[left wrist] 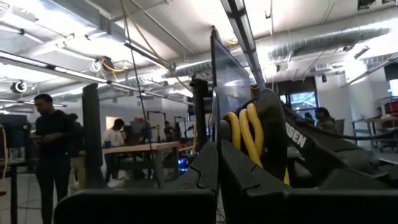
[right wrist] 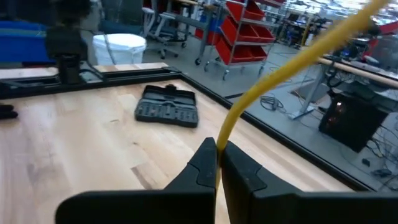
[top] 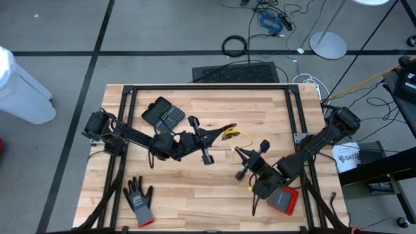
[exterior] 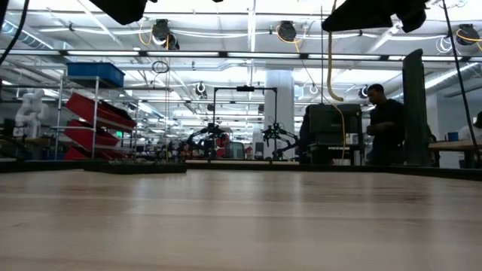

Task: Coil cords
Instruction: Coil the yellow wire onto the spool

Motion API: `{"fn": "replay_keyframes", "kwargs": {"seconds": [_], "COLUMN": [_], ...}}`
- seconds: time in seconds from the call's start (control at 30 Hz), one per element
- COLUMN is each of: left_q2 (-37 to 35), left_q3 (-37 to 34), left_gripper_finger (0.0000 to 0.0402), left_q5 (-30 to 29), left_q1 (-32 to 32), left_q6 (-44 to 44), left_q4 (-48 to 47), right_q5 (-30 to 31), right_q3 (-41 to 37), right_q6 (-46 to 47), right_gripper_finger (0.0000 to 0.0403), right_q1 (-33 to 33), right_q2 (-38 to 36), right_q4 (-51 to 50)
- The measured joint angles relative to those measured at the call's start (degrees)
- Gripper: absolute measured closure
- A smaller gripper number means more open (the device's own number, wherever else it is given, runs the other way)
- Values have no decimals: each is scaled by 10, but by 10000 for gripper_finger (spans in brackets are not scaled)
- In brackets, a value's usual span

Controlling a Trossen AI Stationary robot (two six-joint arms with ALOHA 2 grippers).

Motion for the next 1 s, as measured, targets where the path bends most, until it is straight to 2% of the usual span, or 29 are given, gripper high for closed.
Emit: {"fn": "replay_keyframes", "kwargs": {"seconds": [0.17,0.43,0.57,0.73,0.87,1.0], "left_q2": [0,0,0,0,0,0], "left_q3": [0,0,0,0,0,0], "left_gripper_finger": [400,400,400,400,400,400], "left_q5": [-3,1,6,11,11,12], "left_q1": [0,0,0,0,0,0], "left_q6": [-10,-93,-118,-121,-120,-112], "left_q4": [-10,-11,-10,-3,3,-3], "right_q5": [-39,-73,-115,-199,-248,-261], "right_q3": [0,0,0,0,0,1], "right_q6": [-85,-86,-84,-78,-95,-128], "right_gripper_finger": [403,403,403,403,403,403], "right_q1": [-23,-65,-88,-119,-132,-135], "right_q2": [20,20,20,37,73,96], "right_q4": [91,83,83,89,140,196]}}
